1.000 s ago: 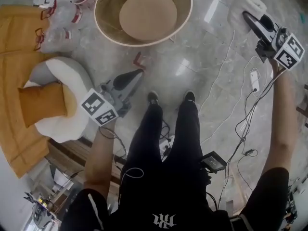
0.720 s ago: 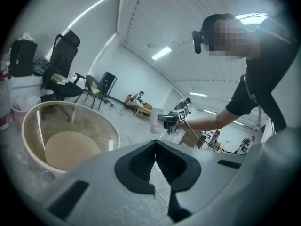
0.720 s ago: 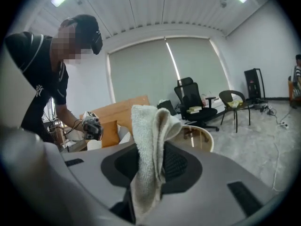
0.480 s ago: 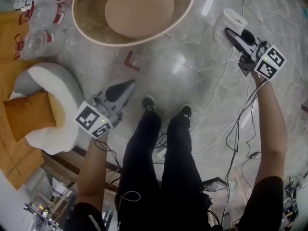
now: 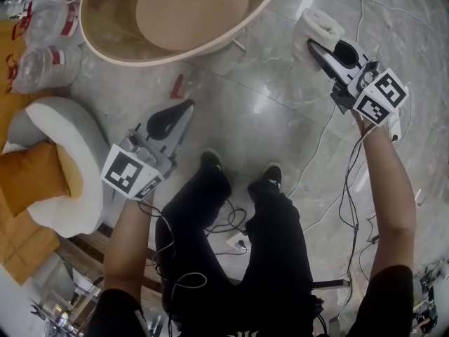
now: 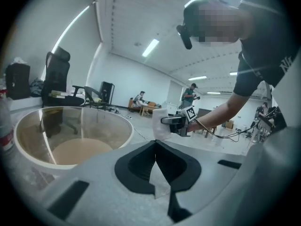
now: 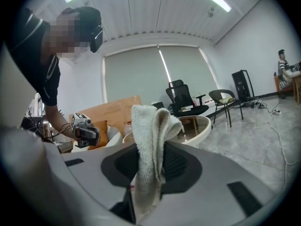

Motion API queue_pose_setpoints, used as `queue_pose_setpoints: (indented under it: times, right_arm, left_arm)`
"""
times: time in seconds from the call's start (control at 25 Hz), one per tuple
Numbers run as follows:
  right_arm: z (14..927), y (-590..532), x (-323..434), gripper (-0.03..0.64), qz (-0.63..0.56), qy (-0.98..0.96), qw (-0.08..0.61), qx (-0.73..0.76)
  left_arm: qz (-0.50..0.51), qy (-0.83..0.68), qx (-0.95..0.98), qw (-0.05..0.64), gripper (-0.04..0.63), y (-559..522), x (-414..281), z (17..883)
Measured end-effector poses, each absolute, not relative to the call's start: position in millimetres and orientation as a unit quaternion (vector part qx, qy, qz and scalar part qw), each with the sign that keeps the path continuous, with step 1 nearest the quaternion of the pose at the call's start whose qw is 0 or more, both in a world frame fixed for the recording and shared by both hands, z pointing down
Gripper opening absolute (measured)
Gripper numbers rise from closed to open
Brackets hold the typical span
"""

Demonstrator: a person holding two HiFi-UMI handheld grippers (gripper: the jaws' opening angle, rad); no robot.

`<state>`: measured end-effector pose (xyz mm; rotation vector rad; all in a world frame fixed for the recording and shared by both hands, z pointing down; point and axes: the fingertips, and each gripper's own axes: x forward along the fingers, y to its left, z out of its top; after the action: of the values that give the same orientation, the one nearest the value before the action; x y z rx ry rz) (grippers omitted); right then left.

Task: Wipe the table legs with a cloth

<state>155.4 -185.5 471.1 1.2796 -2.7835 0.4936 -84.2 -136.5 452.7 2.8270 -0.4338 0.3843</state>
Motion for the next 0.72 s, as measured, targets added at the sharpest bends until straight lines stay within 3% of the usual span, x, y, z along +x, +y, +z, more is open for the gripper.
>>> queue_pose_setpoints:
  times: [0.72]
  right_arm:
    - [612, -224, 100, 0.101, 0.071, -0.934, 0.046, 0.347]
  left_arm:
    - [0.130, -0.098, 0.984, 0.066, 0.005, -144, -12, 601]
